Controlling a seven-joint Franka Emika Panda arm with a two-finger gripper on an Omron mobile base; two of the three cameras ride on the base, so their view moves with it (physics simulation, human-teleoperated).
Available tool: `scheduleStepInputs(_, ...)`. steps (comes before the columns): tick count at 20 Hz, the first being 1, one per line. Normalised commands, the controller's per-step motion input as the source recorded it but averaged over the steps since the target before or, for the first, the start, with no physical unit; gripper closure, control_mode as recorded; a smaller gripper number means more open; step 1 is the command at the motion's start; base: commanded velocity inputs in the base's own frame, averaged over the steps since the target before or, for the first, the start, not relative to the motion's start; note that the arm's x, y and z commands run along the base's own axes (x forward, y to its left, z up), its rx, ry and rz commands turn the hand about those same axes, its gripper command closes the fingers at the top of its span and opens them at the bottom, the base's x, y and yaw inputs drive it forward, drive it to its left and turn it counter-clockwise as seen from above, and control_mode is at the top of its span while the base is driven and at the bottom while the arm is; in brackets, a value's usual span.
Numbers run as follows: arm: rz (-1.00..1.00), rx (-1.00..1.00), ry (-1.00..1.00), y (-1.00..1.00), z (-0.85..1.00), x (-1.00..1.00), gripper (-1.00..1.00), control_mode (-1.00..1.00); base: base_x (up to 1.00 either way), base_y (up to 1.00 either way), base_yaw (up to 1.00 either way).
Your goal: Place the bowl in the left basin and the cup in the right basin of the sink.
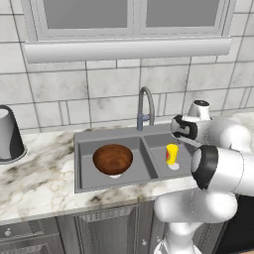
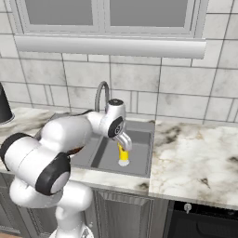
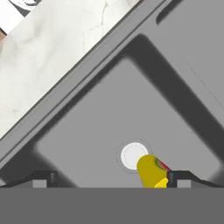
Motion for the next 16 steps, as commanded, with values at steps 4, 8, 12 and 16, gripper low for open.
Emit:
scheduleStepInputs(4,0.08,0.00,0.00,0.26,0.39,-0.53,-1.00,-1.00,0.00,0.00,0.00)
scheduleStepInputs(8,0.08,0.00,-0.01,0.21,0.40,-0.57,-1.00,-1.00,0.00,0.00,0.00)
scheduleStepInputs(12,0.10,0.00,-0.01,0.23,0.43,-0.53,-1.00,-1.00,0.00,0.00,0.00)
scheduleStepInputs(16,0.10,0.00,-0.01,0.21,0.36,-0.48,-1.00,-1.00,0.00,0.00,0.00)
